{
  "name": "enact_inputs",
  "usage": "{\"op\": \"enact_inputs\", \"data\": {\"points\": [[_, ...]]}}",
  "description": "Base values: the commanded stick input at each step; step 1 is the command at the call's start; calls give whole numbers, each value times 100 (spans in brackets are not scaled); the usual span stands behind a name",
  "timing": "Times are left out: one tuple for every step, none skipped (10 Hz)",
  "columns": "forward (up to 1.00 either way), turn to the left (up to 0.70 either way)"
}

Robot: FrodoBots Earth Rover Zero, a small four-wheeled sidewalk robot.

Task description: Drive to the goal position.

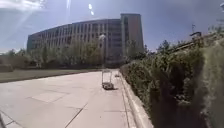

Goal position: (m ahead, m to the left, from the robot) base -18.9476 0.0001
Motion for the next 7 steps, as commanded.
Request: {"op": "enact_inputs", "data": {"points": [[9,0],[9,0],[9,0],[9,0],[9,0],[9,0],[9,0]]}}
